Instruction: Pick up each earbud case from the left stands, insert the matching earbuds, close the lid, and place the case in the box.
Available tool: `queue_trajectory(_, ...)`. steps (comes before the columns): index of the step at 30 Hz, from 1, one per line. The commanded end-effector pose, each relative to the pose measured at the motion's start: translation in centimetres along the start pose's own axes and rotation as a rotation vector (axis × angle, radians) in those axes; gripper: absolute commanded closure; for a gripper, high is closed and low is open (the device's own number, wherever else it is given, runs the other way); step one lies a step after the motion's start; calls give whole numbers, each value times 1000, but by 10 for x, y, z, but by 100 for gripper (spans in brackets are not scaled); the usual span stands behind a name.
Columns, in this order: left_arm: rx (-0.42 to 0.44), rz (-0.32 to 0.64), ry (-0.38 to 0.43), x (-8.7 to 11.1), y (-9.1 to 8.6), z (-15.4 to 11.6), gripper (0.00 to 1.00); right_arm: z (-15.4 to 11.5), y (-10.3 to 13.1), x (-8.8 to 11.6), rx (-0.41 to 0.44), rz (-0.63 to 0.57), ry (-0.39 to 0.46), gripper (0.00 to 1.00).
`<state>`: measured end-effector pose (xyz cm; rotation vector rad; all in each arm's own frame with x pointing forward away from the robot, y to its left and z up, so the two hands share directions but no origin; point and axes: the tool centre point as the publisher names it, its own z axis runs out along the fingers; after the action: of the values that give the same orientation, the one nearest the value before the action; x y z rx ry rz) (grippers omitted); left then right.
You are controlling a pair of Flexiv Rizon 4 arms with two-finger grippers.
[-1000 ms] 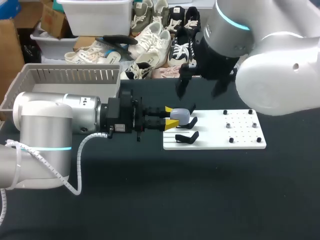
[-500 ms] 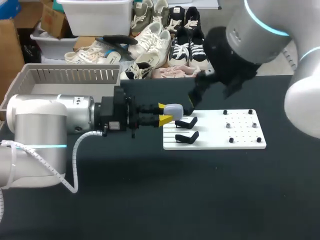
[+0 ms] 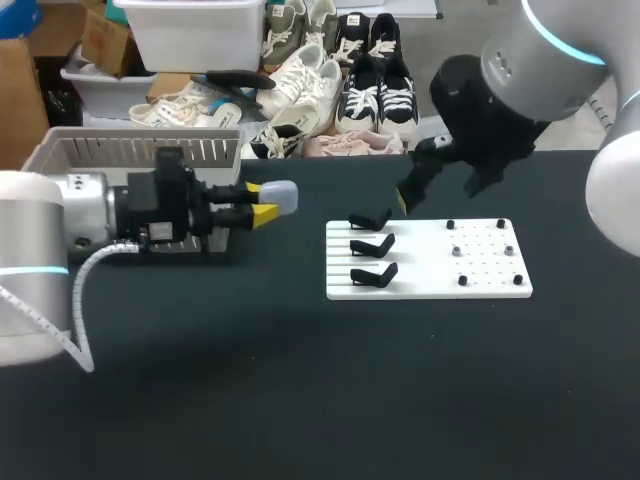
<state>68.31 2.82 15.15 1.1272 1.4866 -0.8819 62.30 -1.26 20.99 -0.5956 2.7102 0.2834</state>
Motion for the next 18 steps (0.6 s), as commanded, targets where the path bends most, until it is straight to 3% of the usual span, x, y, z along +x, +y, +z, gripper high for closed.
queue_trajectory(1,-285,-18,37,-7,12,-20,100,0,1,0,3,2,0,0)
queue_trajectory(8,-454,18,203,1,64,-41,100,0,1,0,3,2,0,0)
queue_trajectory(18,-549,-63,294,39,145,-51,100,0,1,0,3,2,0,0)
